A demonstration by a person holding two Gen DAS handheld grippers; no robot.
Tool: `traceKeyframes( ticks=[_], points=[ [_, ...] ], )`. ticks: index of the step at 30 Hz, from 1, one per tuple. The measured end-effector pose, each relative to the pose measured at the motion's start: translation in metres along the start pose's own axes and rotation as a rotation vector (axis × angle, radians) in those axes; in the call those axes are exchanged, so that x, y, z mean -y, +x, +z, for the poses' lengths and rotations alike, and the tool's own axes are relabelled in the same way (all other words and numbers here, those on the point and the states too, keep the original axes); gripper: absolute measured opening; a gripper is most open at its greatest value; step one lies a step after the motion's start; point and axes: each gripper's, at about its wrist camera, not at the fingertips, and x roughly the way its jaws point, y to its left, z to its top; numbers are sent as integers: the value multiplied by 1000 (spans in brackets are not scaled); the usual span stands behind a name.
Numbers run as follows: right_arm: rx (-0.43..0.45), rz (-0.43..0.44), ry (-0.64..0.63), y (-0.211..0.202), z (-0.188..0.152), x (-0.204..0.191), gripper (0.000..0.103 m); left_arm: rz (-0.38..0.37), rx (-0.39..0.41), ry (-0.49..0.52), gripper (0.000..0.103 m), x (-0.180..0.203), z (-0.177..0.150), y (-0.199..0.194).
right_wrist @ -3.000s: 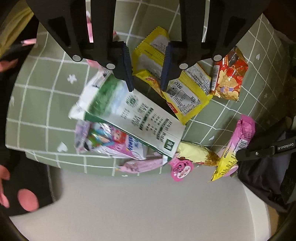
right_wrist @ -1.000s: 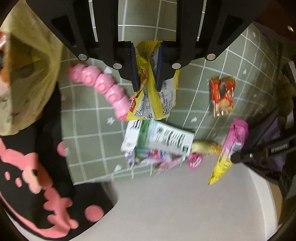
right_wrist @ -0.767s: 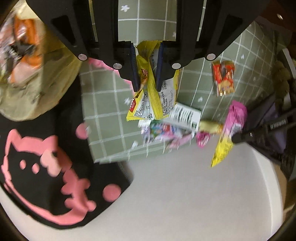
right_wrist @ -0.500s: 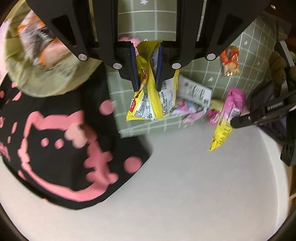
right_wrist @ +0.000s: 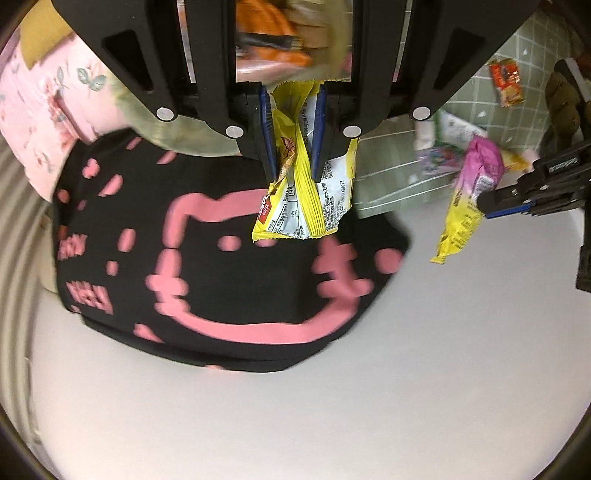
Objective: Collect trash
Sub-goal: 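Carry both wrappers over the yellow trash bag and release them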
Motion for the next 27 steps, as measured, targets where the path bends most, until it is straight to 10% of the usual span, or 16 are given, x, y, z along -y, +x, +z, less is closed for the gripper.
traceKeyframes(
  ticks=[27],
  points=[
    [-3,-281,196,-59,-47,138,19,-313,-231,135,19,158,-3,136]
  ],
)
